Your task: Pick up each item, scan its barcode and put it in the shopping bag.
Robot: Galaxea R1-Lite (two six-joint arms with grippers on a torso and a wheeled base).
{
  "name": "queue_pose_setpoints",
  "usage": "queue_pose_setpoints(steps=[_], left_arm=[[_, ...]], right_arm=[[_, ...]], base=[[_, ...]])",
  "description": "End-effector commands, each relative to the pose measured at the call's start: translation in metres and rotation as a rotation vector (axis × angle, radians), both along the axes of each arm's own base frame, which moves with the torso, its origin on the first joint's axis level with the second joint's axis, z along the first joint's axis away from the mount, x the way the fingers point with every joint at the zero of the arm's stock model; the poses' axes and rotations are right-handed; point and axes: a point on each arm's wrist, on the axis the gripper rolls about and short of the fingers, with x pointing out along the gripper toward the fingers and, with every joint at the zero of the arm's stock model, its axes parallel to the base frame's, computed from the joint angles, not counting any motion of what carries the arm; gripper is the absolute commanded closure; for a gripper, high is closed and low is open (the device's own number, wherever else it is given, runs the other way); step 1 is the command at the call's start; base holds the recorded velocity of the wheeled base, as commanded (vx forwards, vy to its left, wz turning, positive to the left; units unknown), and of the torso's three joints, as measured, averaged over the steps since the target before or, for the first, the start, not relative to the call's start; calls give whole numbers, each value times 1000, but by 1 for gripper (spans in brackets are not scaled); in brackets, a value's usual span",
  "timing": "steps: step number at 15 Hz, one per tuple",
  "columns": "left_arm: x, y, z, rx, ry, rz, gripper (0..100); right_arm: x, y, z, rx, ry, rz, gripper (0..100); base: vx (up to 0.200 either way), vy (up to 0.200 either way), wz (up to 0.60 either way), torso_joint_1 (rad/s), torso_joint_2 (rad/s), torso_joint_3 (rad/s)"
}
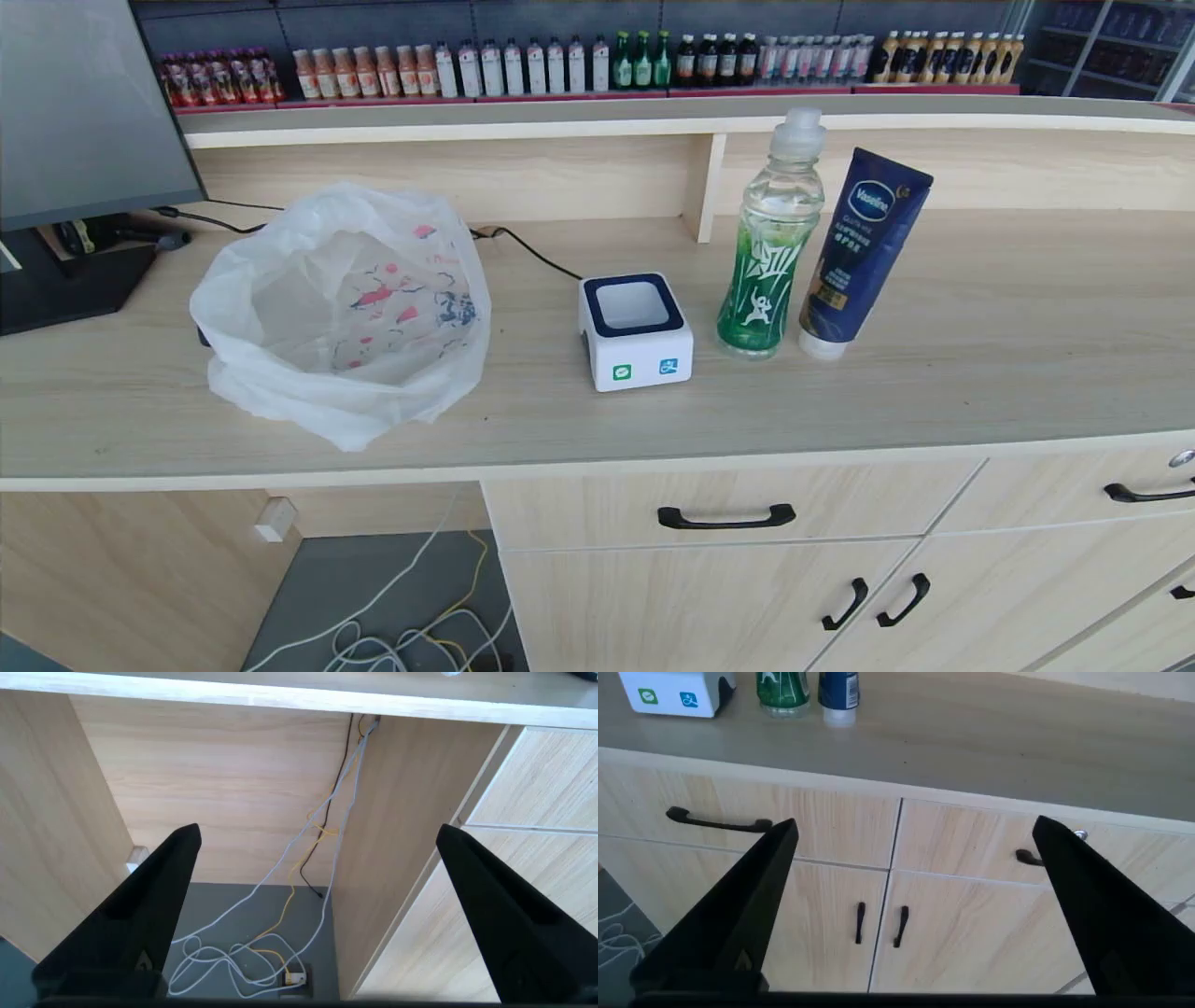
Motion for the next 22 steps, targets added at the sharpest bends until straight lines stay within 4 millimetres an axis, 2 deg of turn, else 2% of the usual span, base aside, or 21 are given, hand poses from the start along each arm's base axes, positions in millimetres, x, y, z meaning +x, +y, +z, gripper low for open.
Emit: queue_pose_setpoints(steps=[1, 5, 10, 12, 17, 20, 22], left_arm=[[0, 0, 0, -1, 0, 0, 0], [0, 0, 0, -1, 0, 0, 0], [0, 0, 0, -1, 0, 0, 0], [0, 0, 0, -1, 0, 0, 0], [0, 0, 0, -1, 0, 0, 0], [0, 0, 0, -1, 0, -2, 0], [0, 0, 0, -1, 0, 0, 0]], right_arm=[[44, 2, 41, -29, 111, 72, 0], [92, 17, 67, -54, 130, 291, 0], [151, 45, 76, -47, 96, 397, 0], [161, 49, 77, -27, 95, 404, 0], [161, 63, 76, 27, 89, 490, 0], [179, 71, 75, 89, 32, 501, 0], [183, 73, 74, 85, 35, 495, 0]], base=[[0, 0, 0, 0, 0, 0], [0, 0, 0, 0, 0, 0], [0, 0, 0, 0, 0, 0], [0, 0, 0, 0, 0, 0], [0, 0, 0, 0, 0, 0], [0, 0, 0, 0, 0, 0], [0, 0, 0, 0, 0, 0]])
